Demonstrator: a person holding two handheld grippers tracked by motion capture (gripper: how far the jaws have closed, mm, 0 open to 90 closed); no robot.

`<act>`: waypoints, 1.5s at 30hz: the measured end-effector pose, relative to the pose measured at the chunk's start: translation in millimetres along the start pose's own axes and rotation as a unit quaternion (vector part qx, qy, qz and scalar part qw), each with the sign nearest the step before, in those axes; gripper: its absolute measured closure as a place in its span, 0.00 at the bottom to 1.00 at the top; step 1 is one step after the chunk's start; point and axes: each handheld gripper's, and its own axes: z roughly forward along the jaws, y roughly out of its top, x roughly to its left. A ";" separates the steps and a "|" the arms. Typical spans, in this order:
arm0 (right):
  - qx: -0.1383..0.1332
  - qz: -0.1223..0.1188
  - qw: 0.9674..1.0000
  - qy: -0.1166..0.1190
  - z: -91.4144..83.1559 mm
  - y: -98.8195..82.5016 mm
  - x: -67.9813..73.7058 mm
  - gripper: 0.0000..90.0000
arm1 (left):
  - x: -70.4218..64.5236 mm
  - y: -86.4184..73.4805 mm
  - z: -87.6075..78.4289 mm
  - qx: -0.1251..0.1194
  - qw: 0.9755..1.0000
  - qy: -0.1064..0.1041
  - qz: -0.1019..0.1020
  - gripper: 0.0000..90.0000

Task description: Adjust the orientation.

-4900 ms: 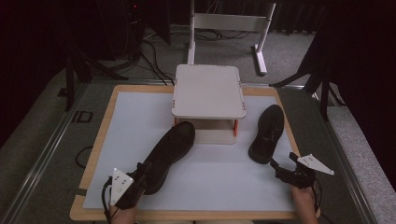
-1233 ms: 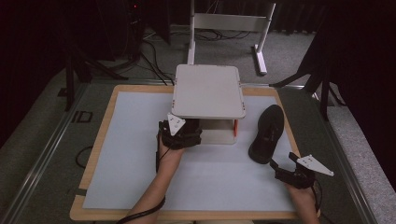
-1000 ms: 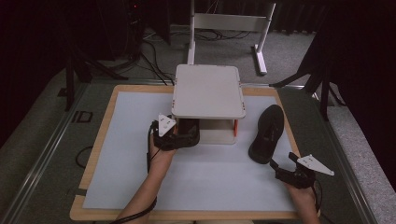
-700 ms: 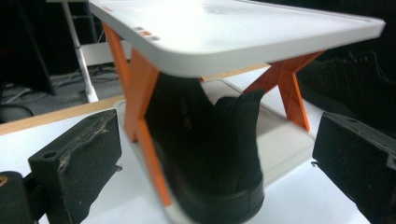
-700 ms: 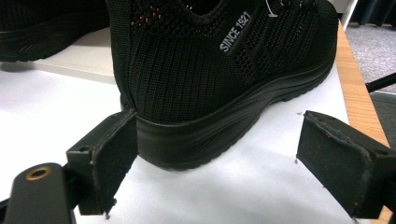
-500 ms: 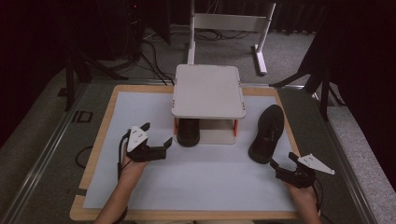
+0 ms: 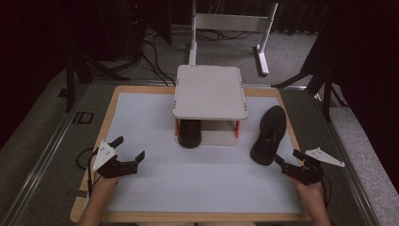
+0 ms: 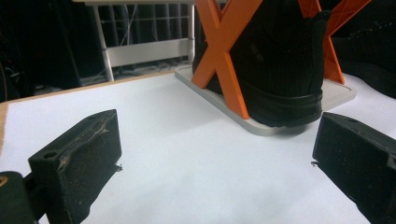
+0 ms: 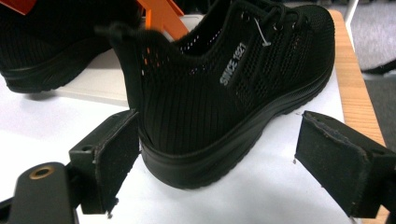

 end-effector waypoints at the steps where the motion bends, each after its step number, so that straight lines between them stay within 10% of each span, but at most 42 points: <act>1: 0.003 0.001 1.000 -0.003 -0.5 6.3 1.4 0.15 | 1.1 -1.5 -1.8 -0.003 1.000 0.000 -0.001 0.02; 12: 0.061 0.028 0.997 -0.029 10.4 70.9 9.1 0.15 | 21.1 -19.2 -23.6 -0.022 0.999 0.029 -0.009 0.02; 22: 0.163 0.047 0.983 -0.067 55.0 123.6 11.3 0.20 | 21.7 -29.9 -26.7 -0.024 0.999 0.033 -0.002 0.02; 33: 0.273 0.049 0.950 -0.145 106.2 149.9 0.4 0.27 | 23.0 -31.5 -28.7 -0.035 0.999 0.022 -0.014 0.02; 35: 0.297 0.089 0.943 -0.124 110.1 152.7 -6.0 0.37 | 23.6 -31.5 -29.0 -0.035 0.999 0.018 -0.016 0.02; 41: 0.318 0.063 0.931 -0.165 121.3 158.1 -1.0 0.39 | 23.7 -31.7 -29.3 -0.036 0.999 0.018 -0.019 0.02; 45: 0.355 0.053 0.914 -0.190 133.8 156.1 3.0 0.48 | 23.4 -31.9 -29.5 -0.038 0.999 0.018 -0.019 0.02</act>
